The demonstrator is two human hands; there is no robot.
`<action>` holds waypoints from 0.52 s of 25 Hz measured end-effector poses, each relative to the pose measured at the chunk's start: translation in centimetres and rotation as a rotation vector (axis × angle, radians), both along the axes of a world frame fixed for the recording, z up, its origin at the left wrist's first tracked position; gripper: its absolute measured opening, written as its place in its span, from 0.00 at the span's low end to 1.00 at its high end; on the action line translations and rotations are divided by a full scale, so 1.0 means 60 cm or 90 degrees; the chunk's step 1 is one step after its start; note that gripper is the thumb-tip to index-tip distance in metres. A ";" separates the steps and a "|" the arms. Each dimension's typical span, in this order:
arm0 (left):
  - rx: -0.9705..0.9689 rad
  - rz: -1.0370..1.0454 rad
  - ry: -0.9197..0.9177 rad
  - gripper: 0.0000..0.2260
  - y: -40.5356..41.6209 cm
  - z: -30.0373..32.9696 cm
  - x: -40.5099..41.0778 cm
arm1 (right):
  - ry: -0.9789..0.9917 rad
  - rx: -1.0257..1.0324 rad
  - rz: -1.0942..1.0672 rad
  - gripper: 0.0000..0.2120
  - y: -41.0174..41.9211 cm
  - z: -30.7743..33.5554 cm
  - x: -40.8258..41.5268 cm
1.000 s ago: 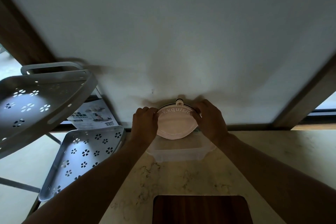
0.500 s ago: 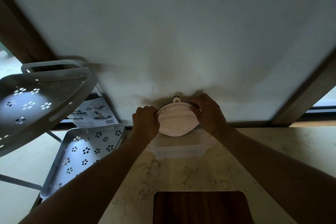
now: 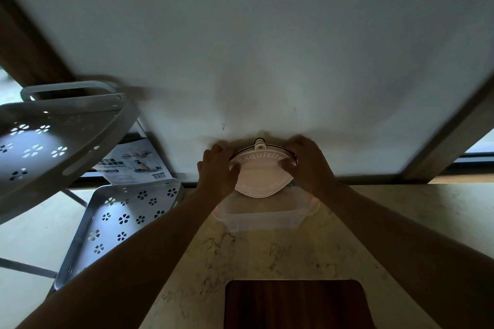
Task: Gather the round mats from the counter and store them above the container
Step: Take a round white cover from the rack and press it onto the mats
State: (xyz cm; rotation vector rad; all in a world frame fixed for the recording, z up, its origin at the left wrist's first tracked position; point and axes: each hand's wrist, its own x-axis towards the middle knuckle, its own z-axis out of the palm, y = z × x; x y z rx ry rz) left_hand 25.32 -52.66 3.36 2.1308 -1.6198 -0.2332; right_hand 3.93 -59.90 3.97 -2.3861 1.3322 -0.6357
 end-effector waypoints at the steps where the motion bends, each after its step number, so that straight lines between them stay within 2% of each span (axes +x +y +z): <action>1: -0.006 0.001 0.016 0.12 -0.001 0.000 0.001 | -0.009 0.003 -0.001 0.14 0.000 0.000 0.000; 13: -0.055 -0.083 -0.010 0.09 0.017 0.014 0.014 | -0.002 -0.041 0.049 0.13 0.019 -0.009 -0.017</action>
